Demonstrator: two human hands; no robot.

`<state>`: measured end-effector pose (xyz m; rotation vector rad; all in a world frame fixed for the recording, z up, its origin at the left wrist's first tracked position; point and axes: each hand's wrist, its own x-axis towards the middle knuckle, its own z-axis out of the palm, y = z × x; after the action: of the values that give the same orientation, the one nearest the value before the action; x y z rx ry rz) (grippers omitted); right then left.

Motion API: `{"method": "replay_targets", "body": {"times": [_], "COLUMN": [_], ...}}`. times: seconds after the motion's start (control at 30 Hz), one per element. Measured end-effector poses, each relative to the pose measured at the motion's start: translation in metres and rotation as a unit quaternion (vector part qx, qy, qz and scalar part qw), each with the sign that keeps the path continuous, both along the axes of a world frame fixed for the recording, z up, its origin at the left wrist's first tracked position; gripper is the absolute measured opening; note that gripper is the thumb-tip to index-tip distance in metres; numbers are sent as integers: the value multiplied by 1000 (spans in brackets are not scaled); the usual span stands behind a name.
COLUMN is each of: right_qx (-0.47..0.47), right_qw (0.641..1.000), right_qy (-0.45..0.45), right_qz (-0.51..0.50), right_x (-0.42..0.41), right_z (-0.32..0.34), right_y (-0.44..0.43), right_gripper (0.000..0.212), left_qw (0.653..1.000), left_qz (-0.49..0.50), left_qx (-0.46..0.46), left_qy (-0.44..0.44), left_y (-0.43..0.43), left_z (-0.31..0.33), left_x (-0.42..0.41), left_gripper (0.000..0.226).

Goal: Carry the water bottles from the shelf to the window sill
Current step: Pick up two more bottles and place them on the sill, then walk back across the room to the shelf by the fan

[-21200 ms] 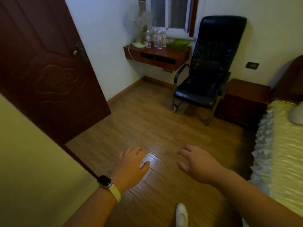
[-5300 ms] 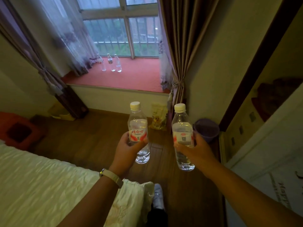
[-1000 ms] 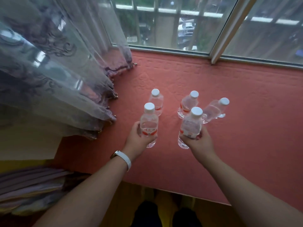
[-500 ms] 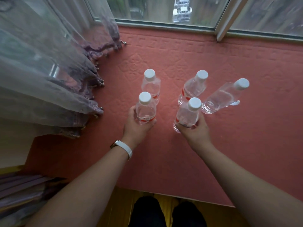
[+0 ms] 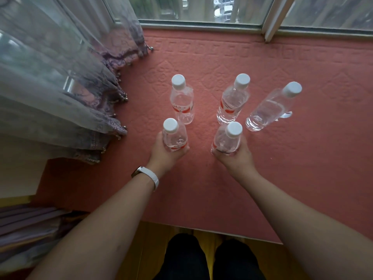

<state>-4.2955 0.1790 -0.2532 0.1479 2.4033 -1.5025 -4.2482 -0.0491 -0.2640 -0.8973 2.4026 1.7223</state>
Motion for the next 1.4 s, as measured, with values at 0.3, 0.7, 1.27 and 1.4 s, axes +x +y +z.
{"method": "replay_targets", "body": {"times": [0.3,0.7,1.27,1.4], "right_qx": [69,214,455,454], "right_qw": [995,966,885,888], "right_qy": [-55,59,45,47], "right_qz": [51,131,91,63], "right_x": [25,64,187,235], "right_z": [47,219,332,344], "right_y": [25,71,178,230], "right_gripper": [76,44,57,58], "left_qw": [995,956,813,790], "left_qz": [-18,-206,-472,-506], "left_qx": [0,-198,-323,-325], "left_qy": [-101,69,107,116], "left_y": [10,33,148,206], "left_z": [60,237,315,323], "left_x": [49,77,94,123], "left_gripper": [83,45,51,55]}}
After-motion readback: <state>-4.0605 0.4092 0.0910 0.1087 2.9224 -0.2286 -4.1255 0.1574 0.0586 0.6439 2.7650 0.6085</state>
